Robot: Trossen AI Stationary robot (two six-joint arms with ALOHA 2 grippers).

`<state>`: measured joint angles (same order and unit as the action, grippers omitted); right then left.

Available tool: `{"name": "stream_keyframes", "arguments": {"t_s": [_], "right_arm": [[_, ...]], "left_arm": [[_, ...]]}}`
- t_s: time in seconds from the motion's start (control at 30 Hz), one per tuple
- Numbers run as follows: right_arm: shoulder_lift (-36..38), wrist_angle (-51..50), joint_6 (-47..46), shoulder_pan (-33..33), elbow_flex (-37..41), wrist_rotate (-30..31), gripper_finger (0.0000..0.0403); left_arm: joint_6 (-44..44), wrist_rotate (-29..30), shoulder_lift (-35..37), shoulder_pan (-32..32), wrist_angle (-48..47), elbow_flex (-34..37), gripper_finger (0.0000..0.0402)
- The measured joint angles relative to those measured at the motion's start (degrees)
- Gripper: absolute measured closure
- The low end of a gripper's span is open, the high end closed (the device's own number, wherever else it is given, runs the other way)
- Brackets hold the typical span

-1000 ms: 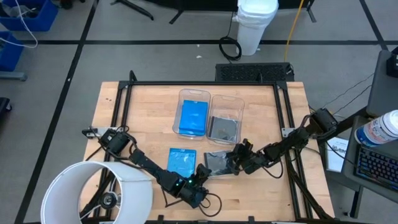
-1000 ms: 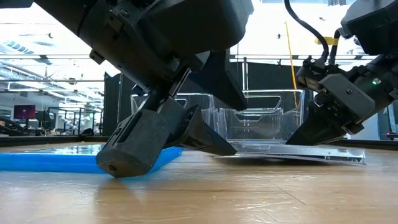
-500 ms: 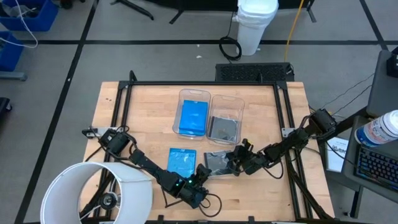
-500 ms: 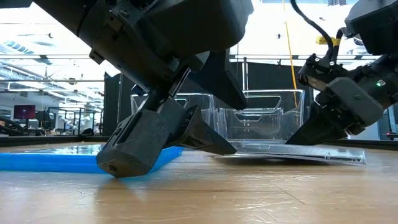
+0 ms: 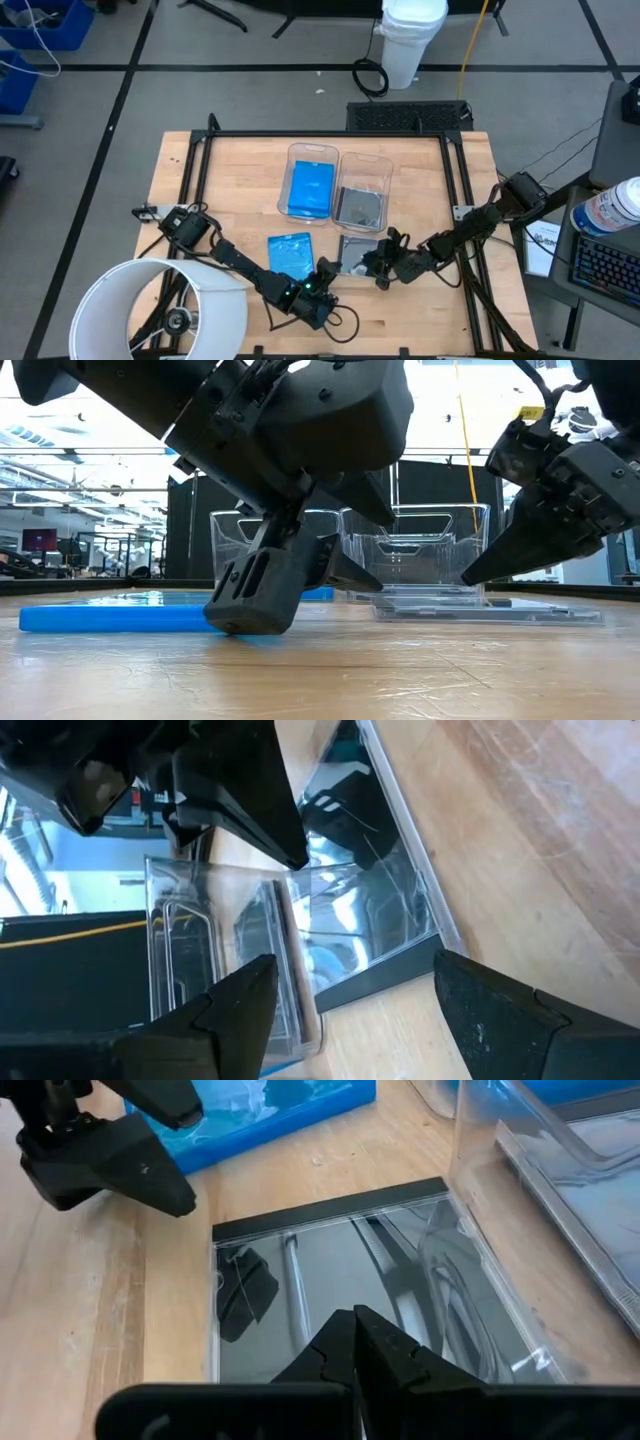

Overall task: Pick & place jewel cases by type
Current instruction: Put the black CD case into the right transparent bin

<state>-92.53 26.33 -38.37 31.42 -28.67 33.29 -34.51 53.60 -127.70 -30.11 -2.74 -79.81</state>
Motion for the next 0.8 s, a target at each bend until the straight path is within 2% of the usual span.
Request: {"name": "stream_keyframes", "arguments": {"t_s": [0.17, 0.3, 0.43, 0.53, 0.8], "right_arm": [[0.33, -0.98, 0.48, 0.03, 0.00, 0.94, 0.0403], [4.02, -8.69, -0.64, 0.03, -0.02, 4.85, 0.0403], [8.05, -17.51, -5.84, 0.59, -0.02, 8.90, 0.0403], [8.45, -20.99, -8.70, 0.62, -0.02, 8.24, 0.0403], [4.21, -19.95, -9.78, -1.38, -0.06, 2.40, 0.0403]], "left_arm": [[0.53, -1.77, 0.03, 0.06, -1.44, -0.02, 0.0133], [0.36, -4.15, 0.07, -0.34, -1.94, -0.02, 0.0133], [1.01, -6.13, 0.09, -0.56, -1.85, -0.06, 0.0133], [2.11, -7.01, 0.12, -0.56, -1.79, -0.07, 0.0133], [3.79, -8.19, 0.15, -0.32, -1.77, -0.07, 0.0133]]}}
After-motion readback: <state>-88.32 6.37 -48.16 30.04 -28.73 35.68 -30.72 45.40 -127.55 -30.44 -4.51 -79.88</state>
